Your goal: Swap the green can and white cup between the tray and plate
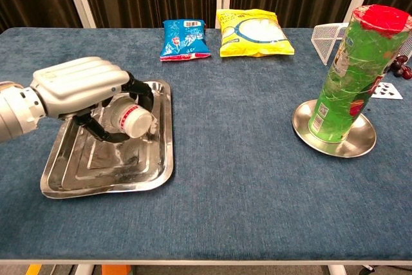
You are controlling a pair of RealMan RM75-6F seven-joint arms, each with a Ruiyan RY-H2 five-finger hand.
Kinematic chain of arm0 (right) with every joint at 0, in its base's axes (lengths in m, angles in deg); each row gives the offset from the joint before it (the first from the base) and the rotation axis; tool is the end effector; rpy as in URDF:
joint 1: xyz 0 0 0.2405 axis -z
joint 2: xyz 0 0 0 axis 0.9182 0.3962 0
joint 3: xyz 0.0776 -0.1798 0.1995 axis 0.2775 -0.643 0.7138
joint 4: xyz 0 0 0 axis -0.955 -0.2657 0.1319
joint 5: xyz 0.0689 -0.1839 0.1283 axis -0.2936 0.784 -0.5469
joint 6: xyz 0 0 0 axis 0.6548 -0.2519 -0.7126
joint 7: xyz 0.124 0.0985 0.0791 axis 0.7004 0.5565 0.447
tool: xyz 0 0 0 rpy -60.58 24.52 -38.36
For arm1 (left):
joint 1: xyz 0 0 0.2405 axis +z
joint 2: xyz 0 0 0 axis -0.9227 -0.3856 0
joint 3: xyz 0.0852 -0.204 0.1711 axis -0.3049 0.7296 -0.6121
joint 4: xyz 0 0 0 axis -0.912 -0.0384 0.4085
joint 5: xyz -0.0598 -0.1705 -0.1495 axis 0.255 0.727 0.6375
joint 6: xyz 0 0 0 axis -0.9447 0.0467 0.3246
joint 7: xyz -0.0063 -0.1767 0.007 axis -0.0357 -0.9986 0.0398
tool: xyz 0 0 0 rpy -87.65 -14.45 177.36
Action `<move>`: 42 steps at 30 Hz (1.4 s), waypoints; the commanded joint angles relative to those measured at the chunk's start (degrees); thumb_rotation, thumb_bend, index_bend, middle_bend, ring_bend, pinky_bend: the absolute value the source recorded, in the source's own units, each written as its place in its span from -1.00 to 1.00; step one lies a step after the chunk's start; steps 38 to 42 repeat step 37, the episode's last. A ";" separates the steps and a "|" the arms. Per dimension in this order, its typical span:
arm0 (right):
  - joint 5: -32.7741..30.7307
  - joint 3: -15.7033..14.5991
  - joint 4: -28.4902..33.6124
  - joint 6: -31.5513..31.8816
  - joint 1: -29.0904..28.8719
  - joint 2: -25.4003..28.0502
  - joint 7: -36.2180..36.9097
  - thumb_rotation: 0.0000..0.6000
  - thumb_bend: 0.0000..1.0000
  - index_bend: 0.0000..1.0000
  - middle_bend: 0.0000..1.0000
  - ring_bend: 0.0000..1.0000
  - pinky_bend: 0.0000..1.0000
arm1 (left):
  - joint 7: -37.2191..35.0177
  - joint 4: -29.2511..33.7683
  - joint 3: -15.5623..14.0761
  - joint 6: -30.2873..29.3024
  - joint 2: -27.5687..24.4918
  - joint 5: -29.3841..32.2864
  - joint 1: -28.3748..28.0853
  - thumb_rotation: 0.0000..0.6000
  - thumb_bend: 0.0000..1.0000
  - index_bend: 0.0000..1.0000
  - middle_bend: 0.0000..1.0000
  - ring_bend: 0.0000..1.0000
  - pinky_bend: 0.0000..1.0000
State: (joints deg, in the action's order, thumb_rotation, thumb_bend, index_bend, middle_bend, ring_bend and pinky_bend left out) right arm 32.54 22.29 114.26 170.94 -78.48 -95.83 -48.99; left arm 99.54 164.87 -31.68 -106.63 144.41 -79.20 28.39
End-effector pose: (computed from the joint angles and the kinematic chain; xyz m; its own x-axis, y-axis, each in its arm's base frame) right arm -0.2813 -0.2851 0.2254 0.1546 0.1112 0.9817 -0.9783 -0.1212 0.1678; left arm -0.1695 0.3330 -0.0836 0.5738 0.1542 0.8044 0.6864 -0.6262 -0.3696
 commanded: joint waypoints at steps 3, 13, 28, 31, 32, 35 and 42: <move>0.78 -0.61 0.67 -0.31 -0.33 -1.22 -1.81 1.00 -1.00 -1.00 -0.80 -1.00 -1.00 | -0.64 -1.63 -0.24 -0.06 0.47 0.02 0.80 1.00 -0.71 -0.53 -0.55 -0.65 -0.09; 4.45 -2.65 1.68 -0.08 -0.42 -3.29 -5.74 1.00 -1.00 -1.00 -0.80 -1.00 -1.00 | 1.86 3.62 0.64 -7.09 -4.34 1.55 5.90 1.00 -0.91 -0.69 -0.68 -0.80 -0.25; 5.58 -9.83 -10.46 8.69 9.29 -15.52 -15.55 1.00 -1.00 -1.00 -1.00 -1.00 -1.00 | -4.04 7.29 -5.06 -29.63 -13.90 4.09 28.26 1.00 -0.92 -0.69 -0.69 -0.80 -0.43; 4.57 -10.52 -13.88 6.97 9.50 -17.39 -17.58 1.00 -1.00 -1.00 -1.00 -1.00 -1.00 | -7.27 4.36 -6.02 -30.74 -13.40 3.80 30.99 1.00 -0.92 -0.69 -0.70 -0.82 -0.47; 4.57 -10.63 -14.74 6.74 9.51 -18.02 -18.20 1.00 -1.00 -1.00 -1.00 -1.00 -1.00 | -7.93 3.47 -5.93 -31.36 -13.04 3.71 31.69 1.00 -0.92 -0.69 -0.70 -0.82 -0.47; 4.64 -10.95 -16.92 5.84 9.42 -20.24 -19.39 1.00 -1.00 -1.00 -1.00 -1.00 -1.00 | -9.83 1.16 -5.26 -32.43 -11.81 3.35 33.13 1.00 -0.92 -0.69 -0.71 -0.82 -0.47; 4.40 -11.07 -17.77 5.09 9.37 -21.58 -19.44 1.00 -1.00 -1.00 -1.00 -1.00 -1.00 | -9.76 0.23 -4.75 -32.49 -11.27 2.75 33.33 1.00 -0.92 -0.69 -0.71 -0.82 -0.48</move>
